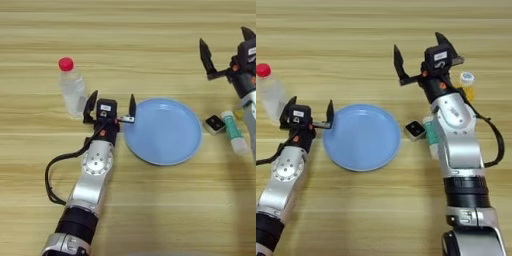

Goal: Move the objects on the table

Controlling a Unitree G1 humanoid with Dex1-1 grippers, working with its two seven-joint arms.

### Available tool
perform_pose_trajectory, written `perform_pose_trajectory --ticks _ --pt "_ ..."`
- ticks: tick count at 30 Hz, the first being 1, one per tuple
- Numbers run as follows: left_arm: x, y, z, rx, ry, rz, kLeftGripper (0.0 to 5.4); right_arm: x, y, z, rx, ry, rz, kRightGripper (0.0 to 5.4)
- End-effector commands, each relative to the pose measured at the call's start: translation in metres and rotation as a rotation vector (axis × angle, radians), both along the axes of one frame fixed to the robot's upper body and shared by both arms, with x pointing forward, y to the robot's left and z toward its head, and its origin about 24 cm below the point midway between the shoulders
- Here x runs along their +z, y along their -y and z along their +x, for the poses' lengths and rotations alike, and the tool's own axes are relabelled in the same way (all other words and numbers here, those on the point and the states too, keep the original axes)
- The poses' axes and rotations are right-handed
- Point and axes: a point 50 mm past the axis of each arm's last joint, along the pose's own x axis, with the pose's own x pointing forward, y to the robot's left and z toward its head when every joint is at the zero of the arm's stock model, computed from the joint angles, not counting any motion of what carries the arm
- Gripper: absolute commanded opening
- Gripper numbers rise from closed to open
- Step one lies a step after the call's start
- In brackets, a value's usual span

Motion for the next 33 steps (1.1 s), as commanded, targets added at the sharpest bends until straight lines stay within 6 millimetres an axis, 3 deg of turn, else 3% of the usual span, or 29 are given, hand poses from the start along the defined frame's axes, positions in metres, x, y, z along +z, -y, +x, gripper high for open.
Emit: perform_pose_trajectory --ticks 1,10,24,33 --pt "0.002 0.0 0.0 0.016 0.012 -0.016 5.4 0.01 0.023 0.006 -0.083 0.025 0.015 5.37" --pt "0.002 0.002 0.0 0.015 0.011 -0.015 5.4 -0.001 0.051 0.01 -0.178 -0.031 0.042 5.37" --pt "0.002 0.002 0.001 0.013 0.012 -0.012 5.4 -0.048 0.059 0.015 -0.169 -0.239 0.082 5.37" --pt "0.002 0.001 0.001 0.012 0.013 -0.011 5.4 -0.058 0.073 0.015 -0.234 -0.269 0.094 5.37"
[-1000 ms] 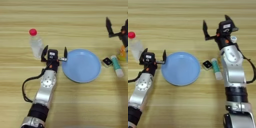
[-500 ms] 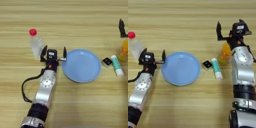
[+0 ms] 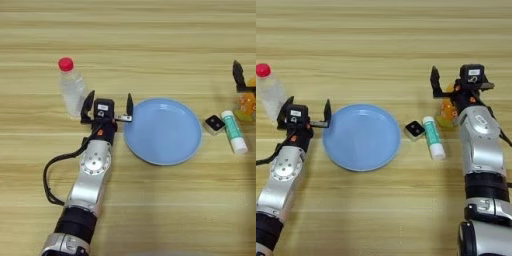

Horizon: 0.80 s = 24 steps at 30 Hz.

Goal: Move the objects on the table

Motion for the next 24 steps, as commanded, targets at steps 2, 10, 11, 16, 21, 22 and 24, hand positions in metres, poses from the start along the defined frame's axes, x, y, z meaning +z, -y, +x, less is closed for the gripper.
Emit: perform_pose_trajectory --ticks 2,10,11,16,21,22,24 --pt "0.002 0.004 0.0 -0.004 0.013 -0.008 5.4 0.0 0.011 0.0 -0.042 0.001 0.0 5.37" --pt "0.002 0.004 0.001 -0.004 0.013 -0.008 5.4 -0.006 0.016 0.003 -0.059 -0.022 0.009 5.37" --pt "0.002 0.004 0.001 -0.004 0.012 -0.008 5.4 -0.009 0.016 0.003 -0.055 -0.037 0.014 5.37" --pt "0.002 0.005 0.001 -0.004 0.012 -0.008 5.4 -0.025 0.013 0.007 -0.026 -0.112 0.069 5.37" --pt "0.002 0.005 0.001 -0.005 0.013 -0.009 5.4 -0.034 0.012 0.009 -0.014 -0.149 0.094 5.37" --pt "0.002 0.005 0.001 -0.005 0.013 -0.009 5.4 -0.034 0.012 0.009 -0.014 -0.15 0.094 5.37" --pt "0.002 0.005 0.001 -0.005 0.012 -0.009 5.4 -0.035 0.012 0.01 -0.013 -0.152 0.094 5.37"
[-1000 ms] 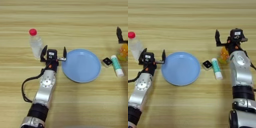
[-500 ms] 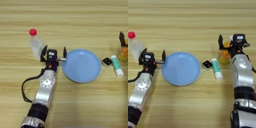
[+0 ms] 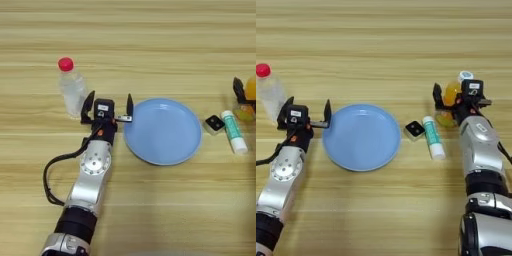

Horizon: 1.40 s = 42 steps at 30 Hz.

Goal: Move the objects on the table

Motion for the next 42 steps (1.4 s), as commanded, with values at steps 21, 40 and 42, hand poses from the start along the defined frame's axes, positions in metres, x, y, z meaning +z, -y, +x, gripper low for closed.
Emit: perform_pose_trajectory --ticks 21,40,42 --pt "0.002 0.006 0.002 -0.004 0.011 -0.009 5.4 0.004 -0.005 0.007 0.022 0.031 -0.006 3.5" --pt "0.003 0.002 0.002 0.014 0.017 -0.013 5.4 0.051 -0.097 -0.03 0.369 0.234 -0.029 3.47" --pt "0.003 0.001 0.002 0.019 0.018 -0.013 5.4 0.045 -0.107 -0.033 0.407 0.213 -0.025 3.47"
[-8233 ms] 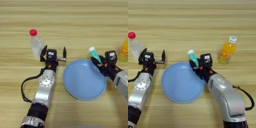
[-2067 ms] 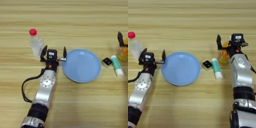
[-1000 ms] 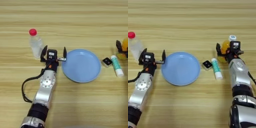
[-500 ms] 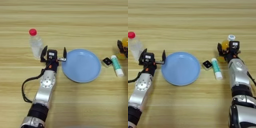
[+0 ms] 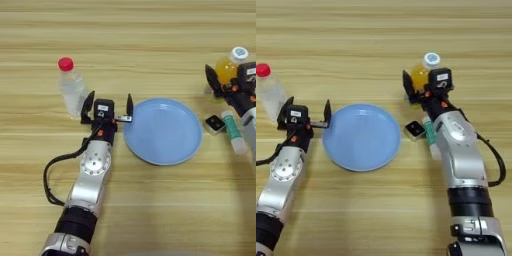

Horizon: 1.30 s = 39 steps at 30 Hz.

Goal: Move the objects on the table

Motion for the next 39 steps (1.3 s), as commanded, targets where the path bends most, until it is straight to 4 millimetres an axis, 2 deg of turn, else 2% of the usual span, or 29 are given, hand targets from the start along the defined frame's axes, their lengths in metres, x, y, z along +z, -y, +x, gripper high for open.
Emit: perform_pose_trajectory --ticks 1,12,24,31,32,39 --pt "0.004 0.001 0.002 0.015 0.016 -0.011 5.4 -0.004 -0.022 -0.007 0.089 -0.015 -0.003 3.47" --pt "0.004 -0.004 0.003 0.044 0.02 -0.011 5.4 -0.036 -0.063 -0.023 0.241 -0.126 -0.013 3.47" --pt "0.004 -0.003 0.003 0.041 0.02 -0.012 5.4 -0.063 -0.069 -0.021 0.257 -0.209 -0.036 3.47" --pt "0.004 -0.003 0.003 0.042 0.02 -0.012 5.4 -0.068 -0.07 -0.021 0.26 -0.214 -0.048 3.44" --pt "0.004 -0.003 0.003 0.041 0.02 -0.012 5.4 -0.068 -0.07 -0.021 0.262 -0.211 -0.049 3.8" --pt "0.003 -0.003 0.004 0.039 0.019 -0.01 5.4 -0.06 -0.071 -0.023 0.27 -0.173 -0.053 4.55"
